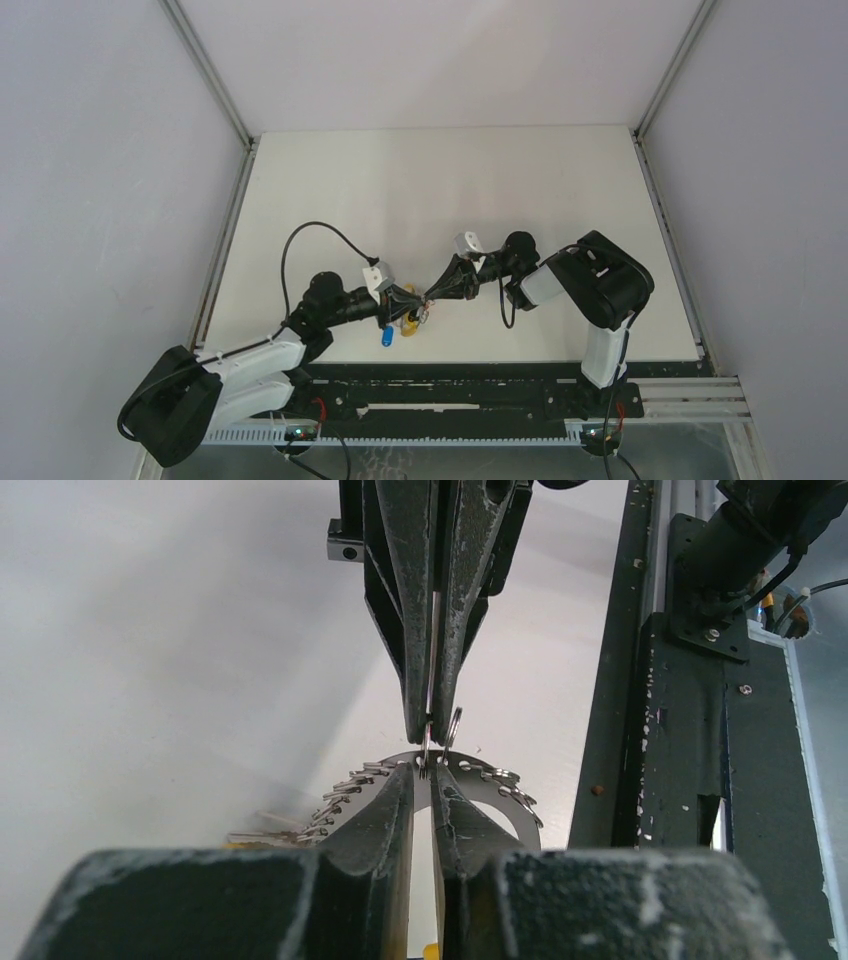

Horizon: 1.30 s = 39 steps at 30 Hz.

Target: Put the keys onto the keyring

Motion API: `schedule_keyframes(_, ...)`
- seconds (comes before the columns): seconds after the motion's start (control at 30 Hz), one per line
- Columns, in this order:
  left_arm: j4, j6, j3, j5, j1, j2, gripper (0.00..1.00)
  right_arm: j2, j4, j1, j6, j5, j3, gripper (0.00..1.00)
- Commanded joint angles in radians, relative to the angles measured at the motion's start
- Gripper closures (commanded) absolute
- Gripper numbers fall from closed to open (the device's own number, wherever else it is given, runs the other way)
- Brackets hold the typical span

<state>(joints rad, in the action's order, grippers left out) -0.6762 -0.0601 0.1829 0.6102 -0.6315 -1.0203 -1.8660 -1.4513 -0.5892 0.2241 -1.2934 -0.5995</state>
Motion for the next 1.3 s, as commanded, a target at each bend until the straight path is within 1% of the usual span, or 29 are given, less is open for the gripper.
schedule_keyframes(0.0, -0.058, -0.001, 0.063, 0.014, 0.006, -0.004, 0.86, 0.042, -0.044, -0.006, 0.014, -0.011, -0.033, 1.0)
schedule_keyframes(0.13, -0.058, -0.002, 0.064, 0.0, 0.007, 0.006, 0.87, 0.039, -0.044, -0.007, 0.015, -0.012, -0.033, 1.0)
schedule_keyframes(0.33, -0.059, -0.003, 0.067, 0.008, 0.006, -0.005, 0.93, 0.042, -0.044, -0.006, 0.018, -0.013, -0.033, 1.0)
schedule_keyframes(0.43, -0.058, -0.001, 0.068, 0.005, 0.006, -0.003, 0.99, 0.043, -0.044, -0.006, 0.021, -0.011, -0.033, 1.0)
schedule_keyframes(0.53, -0.051, -0.003, 0.068, -0.002, 0.006, 0.01, 1.0, 0.04, -0.044, -0.005, 0.028, -0.009, -0.033, 1.0)
schedule_keyframes(0.73, 0.107, 0.039, 0.089, -0.095, 0.006, 0.069, 1.0, 0.049, -0.043, 0.027, 0.063, 0.02, -0.017, 1.0)
schedule_keyframes(0.83, 0.15, 0.044, 0.094, -0.124, 0.006, 0.09, 1.0, 0.078, -0.034, 0.043, 0.052, 0.048, 0.016, 0.86)
schedule_keyframes(0.9, 0.177, 0.05, 0.104, -0.138, 0.005, 0.094, 1.0, 0.1, 0.001, 0.051, 0.036, 0.063, 0.038, 0.82)
schedule_keyframes(1.0, 0.217, 0.061, 0.122, -0.153, 0.004, 0.089, 1.0, 0.159, 0.128, 0.054, -0.028, 0.09, 0.059, 0.79)
schedule_keyframes(1.1, 0.267, 0.074, 0.141, -0.178, -0.001, 0.084, 1.0, 0.257, 0.365, 0.054, -0.18, 0.151, 0.073, 0.78)
schedule_keyframes(1.17, 0.293, 0.083, 0.151, -0.194, -0.008, 0.085, 1.0, 0.342, 0.54, 0.049, -0.296, 0.238, 0.09, 0.78)
schedule_keyframes(1.27, 0.318, 0.093, 0.163, -0.217, -0.018, 0.083, 1.0, 0.471, 0.748, 0.02, -0.423, 0.453, 0.12, 0.75)
